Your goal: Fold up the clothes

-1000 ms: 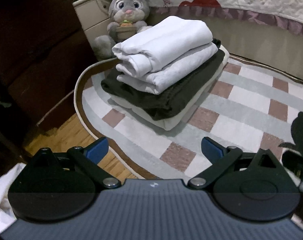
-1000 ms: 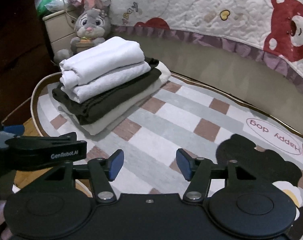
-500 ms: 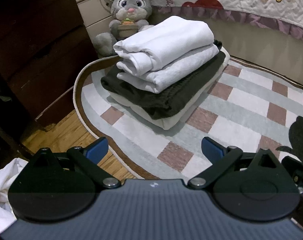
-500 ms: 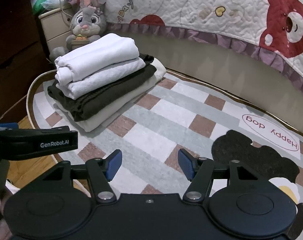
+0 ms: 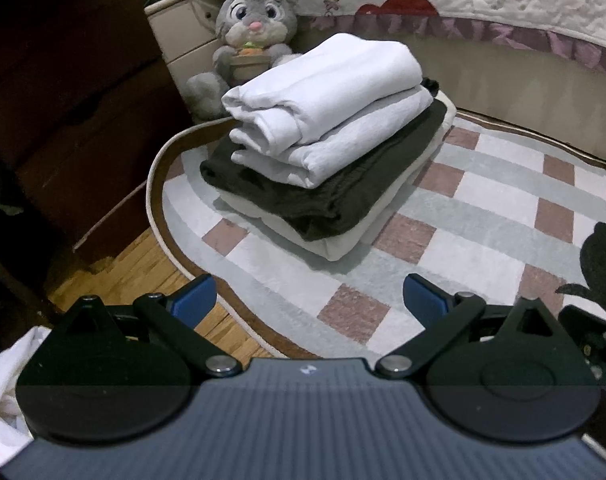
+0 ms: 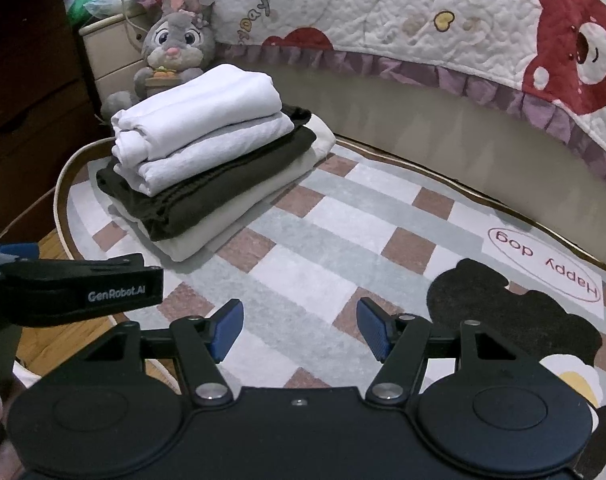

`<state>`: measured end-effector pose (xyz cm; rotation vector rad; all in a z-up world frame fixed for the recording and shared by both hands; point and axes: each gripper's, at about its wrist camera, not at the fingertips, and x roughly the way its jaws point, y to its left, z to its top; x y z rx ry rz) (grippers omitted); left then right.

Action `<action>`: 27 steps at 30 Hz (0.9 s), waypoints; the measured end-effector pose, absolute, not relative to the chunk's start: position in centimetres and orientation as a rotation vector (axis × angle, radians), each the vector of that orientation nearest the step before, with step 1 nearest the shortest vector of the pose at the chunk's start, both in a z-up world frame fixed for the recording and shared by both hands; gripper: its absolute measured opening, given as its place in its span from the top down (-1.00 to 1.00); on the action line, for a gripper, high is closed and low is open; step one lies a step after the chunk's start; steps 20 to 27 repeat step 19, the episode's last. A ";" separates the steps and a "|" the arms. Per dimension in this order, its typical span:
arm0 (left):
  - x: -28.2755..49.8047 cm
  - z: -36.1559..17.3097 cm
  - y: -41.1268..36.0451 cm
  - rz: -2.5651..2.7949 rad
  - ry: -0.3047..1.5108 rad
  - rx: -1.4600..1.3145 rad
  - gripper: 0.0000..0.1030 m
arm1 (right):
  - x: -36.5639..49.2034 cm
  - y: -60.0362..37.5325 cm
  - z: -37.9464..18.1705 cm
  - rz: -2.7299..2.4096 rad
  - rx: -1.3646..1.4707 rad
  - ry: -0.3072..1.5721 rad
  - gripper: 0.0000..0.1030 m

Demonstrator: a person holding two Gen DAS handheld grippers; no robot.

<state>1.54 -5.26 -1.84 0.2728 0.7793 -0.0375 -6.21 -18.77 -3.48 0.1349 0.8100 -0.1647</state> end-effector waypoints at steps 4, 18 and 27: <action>1.6 -1.9 -5.4 -0.040 0.785 0.280 -0.97 | -6.1 -19.0 -3.6 -0.171 0.143 0.812 -0.32; 1.7 -2.1 -5.4 -0.028 0.777 0.293 -0.97 | -5.8 -18.8 -3.7 -0.169 0.138 0.822 -0.32; 1.8 -2.2 -5.4 -0.027 0.779 0.294 -0.97 | -5.8 -18.8 -3.7 -0.168 0.137 0.822 -0.32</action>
